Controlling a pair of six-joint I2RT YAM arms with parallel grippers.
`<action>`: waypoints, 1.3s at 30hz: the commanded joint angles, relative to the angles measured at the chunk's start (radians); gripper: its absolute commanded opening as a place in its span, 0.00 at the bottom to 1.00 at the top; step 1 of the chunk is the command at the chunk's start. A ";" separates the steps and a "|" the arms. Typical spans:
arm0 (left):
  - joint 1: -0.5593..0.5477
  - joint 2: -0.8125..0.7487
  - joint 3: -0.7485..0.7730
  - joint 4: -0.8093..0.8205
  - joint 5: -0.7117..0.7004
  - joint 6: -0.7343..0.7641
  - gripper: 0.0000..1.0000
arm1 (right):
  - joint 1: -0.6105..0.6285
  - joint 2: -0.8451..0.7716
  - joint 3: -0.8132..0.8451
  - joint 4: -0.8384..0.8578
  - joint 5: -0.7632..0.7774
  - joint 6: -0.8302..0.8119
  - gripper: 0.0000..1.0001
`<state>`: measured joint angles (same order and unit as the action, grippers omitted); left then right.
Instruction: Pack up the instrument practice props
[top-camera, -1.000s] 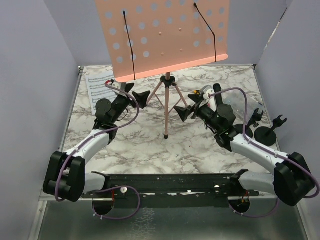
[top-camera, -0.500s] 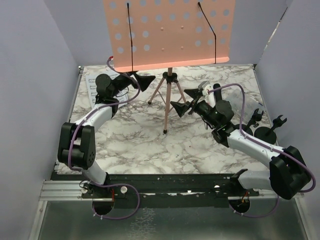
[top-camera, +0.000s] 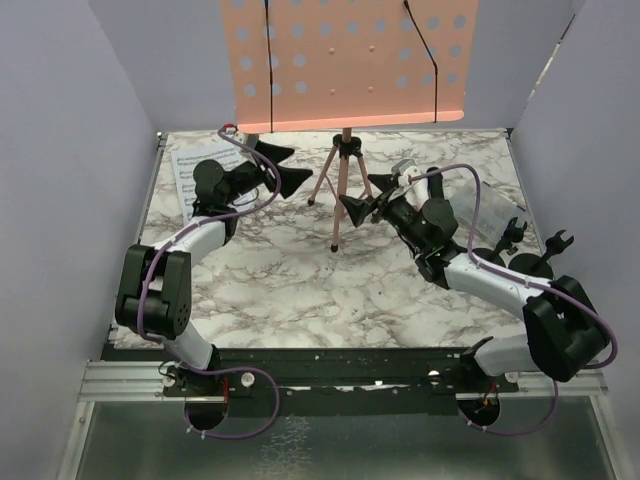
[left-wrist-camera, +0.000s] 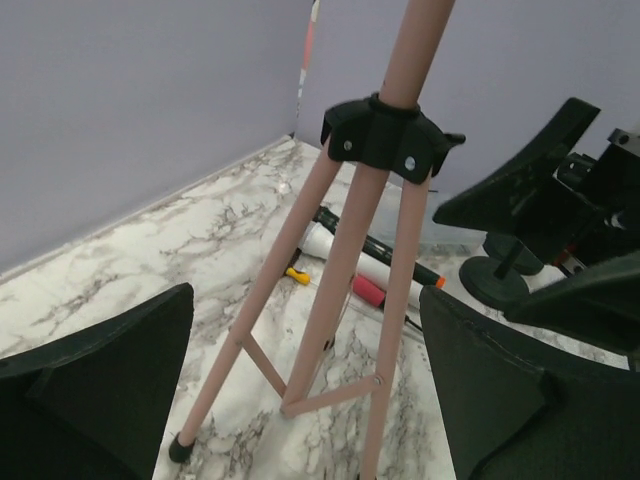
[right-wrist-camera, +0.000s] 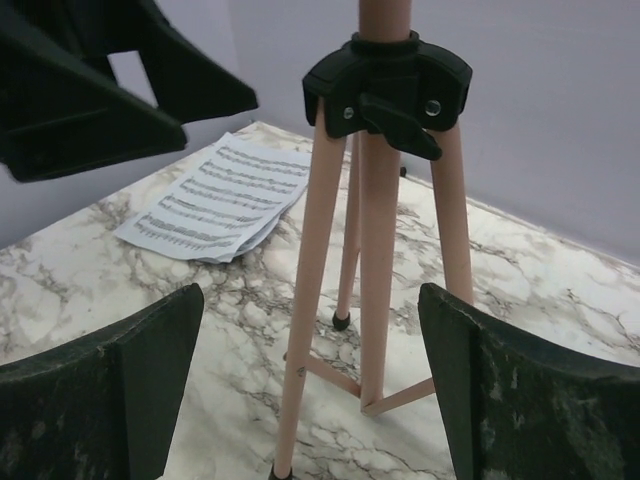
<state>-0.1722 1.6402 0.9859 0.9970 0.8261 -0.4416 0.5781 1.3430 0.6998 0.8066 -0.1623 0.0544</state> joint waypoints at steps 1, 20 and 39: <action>0.000 -0.078 -0.110 0.037 -0.040 0.008 0.94 | 0.009 0.062 0.050 0.149 0.100 -0.032 0.92; -0.052 -0.204 -0.333 -0.058 -0.204 0.047 0.93 | 0.010 0.278 0.345 0.377 0.158 -0.174 0.78; -0.082 -0.266 -0.361 -0.162 -0.245 0.106 0.92 | 0.009 0.322 0.377 0.284 0.054 -0.125 0.17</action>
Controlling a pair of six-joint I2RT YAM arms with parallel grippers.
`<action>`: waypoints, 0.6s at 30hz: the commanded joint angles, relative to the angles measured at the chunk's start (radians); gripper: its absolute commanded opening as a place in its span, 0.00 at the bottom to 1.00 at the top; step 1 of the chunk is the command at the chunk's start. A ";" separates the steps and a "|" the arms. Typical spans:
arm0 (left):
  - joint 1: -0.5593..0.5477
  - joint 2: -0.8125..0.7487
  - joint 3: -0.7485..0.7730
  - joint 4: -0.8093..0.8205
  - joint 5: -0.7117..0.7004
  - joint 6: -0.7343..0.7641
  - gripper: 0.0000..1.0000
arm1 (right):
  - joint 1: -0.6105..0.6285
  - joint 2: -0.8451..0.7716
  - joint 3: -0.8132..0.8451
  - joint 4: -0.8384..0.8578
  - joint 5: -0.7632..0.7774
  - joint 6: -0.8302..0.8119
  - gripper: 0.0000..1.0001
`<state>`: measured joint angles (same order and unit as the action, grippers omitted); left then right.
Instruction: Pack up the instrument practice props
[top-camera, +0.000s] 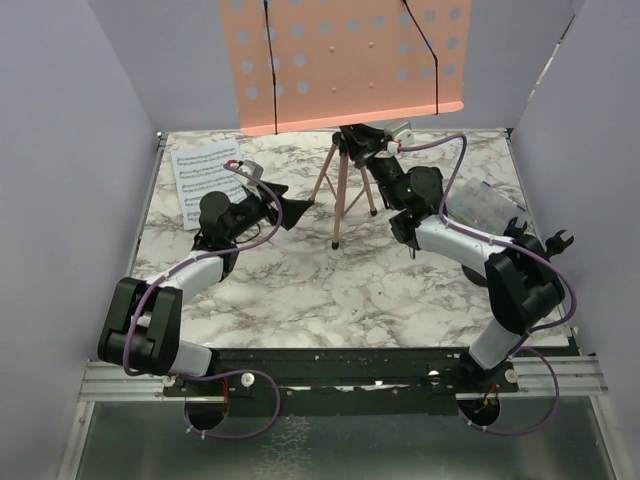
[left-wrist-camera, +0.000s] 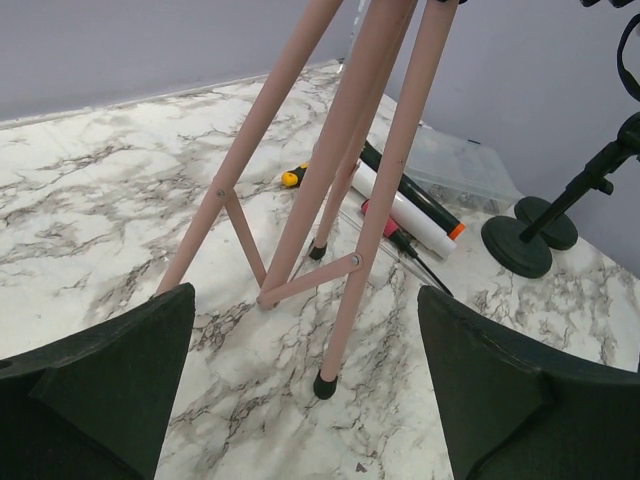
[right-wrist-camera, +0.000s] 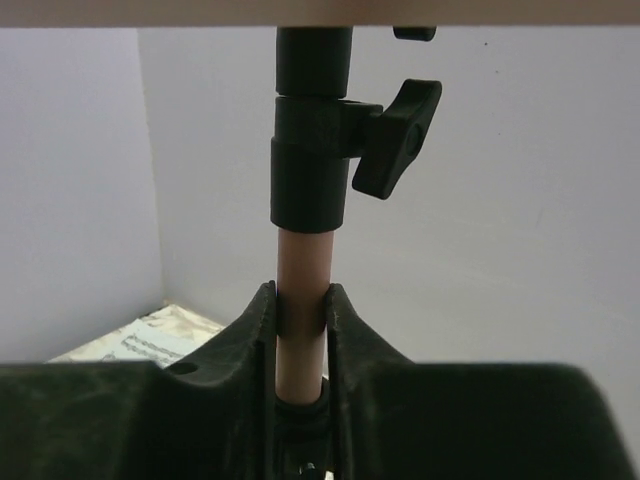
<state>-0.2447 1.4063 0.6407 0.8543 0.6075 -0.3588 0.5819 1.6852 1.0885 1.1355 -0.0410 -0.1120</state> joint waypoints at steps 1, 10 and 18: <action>-0.011 -0.037 -0.016 -0.022 -0.028 0.028 0.92 | 0.006 -0.035 -0.017 -0.055 -0.084 0.052 0.13; -0.042 -0.046 -0.008 -0.026 -0.084 0.107 0.93 | 0.006 -0.158 -0.058 -0.134 -0.180 0.109 0.00; -0.137 0.032 0.050 -0.024 -0.137 0.178 0.93 | 0.006 -0.230 -0.117 -0.156 -0.204 0.163 0.01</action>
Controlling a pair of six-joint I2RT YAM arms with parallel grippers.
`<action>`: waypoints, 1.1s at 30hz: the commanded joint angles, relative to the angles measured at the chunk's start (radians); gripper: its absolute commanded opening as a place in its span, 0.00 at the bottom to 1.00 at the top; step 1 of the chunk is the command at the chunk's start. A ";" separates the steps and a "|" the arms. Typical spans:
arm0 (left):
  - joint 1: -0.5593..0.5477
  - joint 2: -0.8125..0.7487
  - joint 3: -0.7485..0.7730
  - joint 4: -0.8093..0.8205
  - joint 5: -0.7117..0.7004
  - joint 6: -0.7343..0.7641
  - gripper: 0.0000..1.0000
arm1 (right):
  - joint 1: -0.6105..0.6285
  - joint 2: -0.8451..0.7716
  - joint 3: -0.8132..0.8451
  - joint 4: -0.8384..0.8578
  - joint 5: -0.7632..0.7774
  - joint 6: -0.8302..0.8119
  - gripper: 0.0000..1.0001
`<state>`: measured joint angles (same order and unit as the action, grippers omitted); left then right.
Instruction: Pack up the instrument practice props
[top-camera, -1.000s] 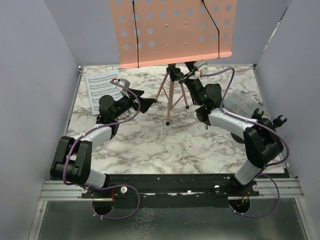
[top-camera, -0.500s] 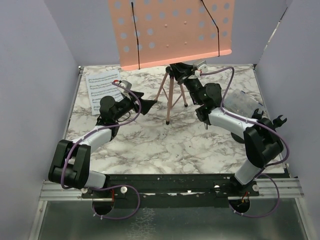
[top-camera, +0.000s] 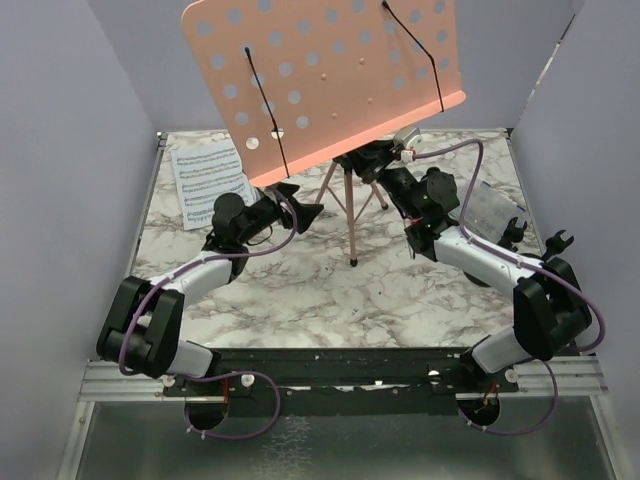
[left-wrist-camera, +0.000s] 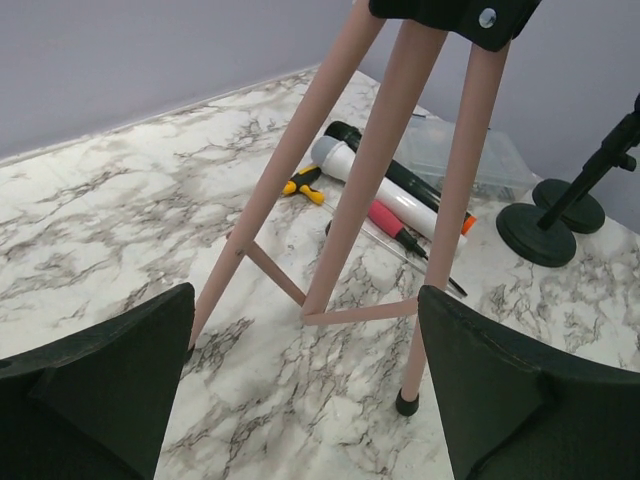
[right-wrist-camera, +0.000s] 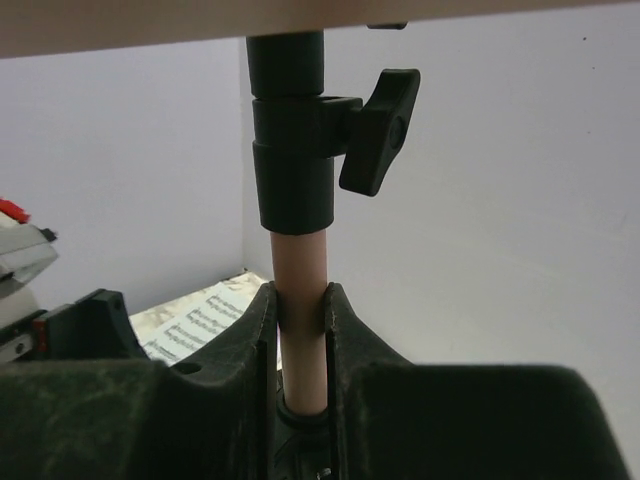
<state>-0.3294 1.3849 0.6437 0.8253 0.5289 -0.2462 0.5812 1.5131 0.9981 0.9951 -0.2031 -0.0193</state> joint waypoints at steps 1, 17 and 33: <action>-0.065 0.074 0.057 0.011 -0.073 0.070 0.93 | 0.007 -0.061 -0.036 -0.012 -0.037 0.077 0.00; -0.101 0.380 0.284 0.150 -0.086 0.054 0.83 | 0.006 -0.083 -0.111 -0.001 0.033 0.152 0.00; -0.167 0.198 0.245 0.150 -0.147 0.091 0.08 | 0.007 -0.142 -0.159 -0.086 0.000 0.127 0.01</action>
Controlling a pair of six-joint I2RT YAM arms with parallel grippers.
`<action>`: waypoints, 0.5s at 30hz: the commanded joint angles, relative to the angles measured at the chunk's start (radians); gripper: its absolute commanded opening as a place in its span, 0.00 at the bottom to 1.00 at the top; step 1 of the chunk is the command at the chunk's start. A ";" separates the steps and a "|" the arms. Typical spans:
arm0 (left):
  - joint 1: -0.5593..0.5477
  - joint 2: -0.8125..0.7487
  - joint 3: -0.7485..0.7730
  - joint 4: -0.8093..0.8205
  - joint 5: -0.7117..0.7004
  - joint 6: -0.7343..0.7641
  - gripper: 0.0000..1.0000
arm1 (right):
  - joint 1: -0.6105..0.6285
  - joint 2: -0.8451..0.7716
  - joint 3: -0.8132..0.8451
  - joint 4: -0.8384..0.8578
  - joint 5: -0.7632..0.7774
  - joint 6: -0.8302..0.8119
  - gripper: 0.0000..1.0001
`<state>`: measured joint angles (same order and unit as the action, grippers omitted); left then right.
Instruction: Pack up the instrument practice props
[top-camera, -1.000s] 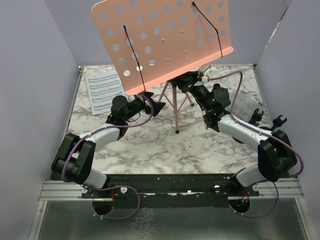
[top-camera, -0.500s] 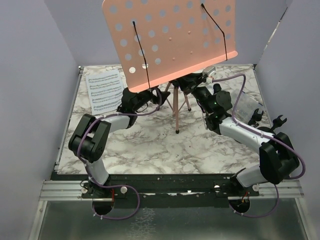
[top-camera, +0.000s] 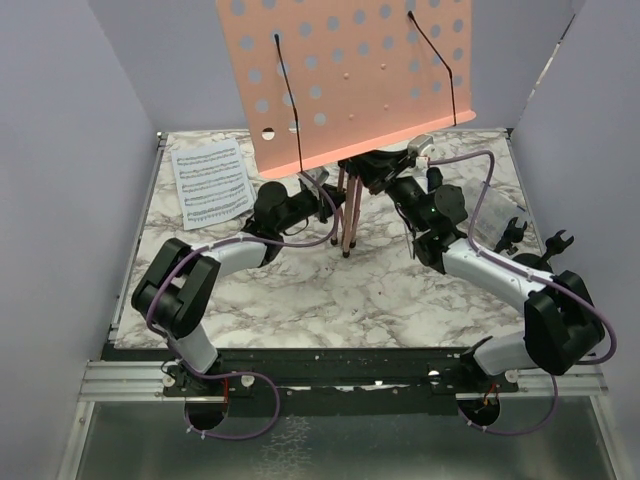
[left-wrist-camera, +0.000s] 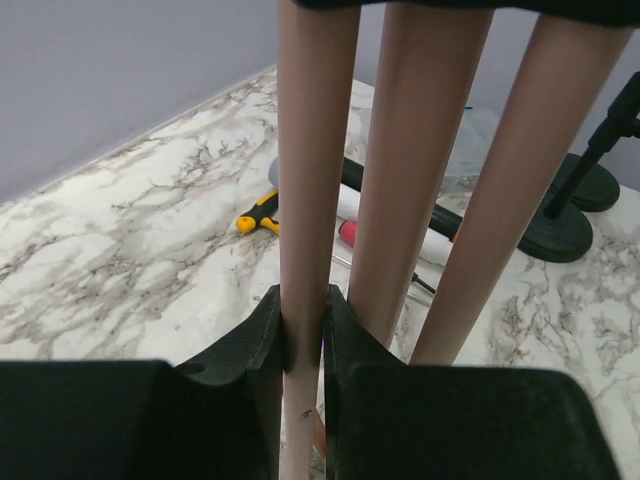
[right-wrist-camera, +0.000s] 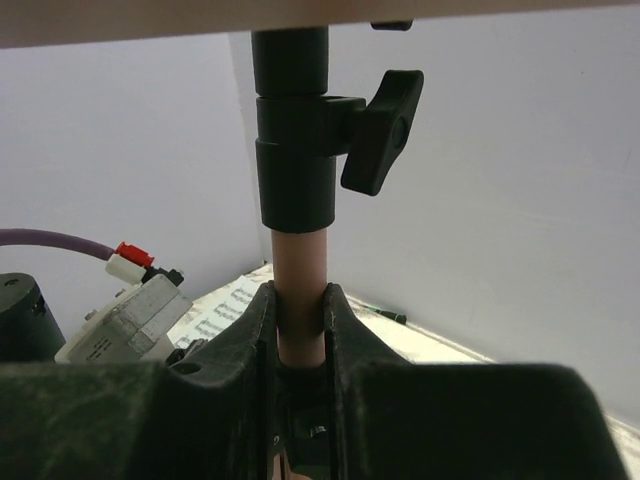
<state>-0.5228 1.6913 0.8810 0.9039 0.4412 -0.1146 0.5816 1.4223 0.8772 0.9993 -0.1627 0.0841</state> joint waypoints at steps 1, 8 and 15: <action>0.025 -0.123 0.001 0.072 -0.060 -0.045 0.08 | 0.006 -0.059 -0.047 -0.096 -0.044 0.023 0.01; -0.026 -0.205 -0.104 0.072 -0.127 -0.035 0.09 | 0.006 -0.094 -0.102 -0.132 -0.098 0.015 0.00; -0.063 -0.313 -0.273 0.073 -0.210 -0.057 0.33 | 0.006 -0.138 -0.160 -0.168 -0.120 0.011 0.00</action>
<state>-0.5915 1.4914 0.6830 0.8776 0.3431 -0.1253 0.6006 1.3010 0.7738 0.9852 -0.2554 0.1116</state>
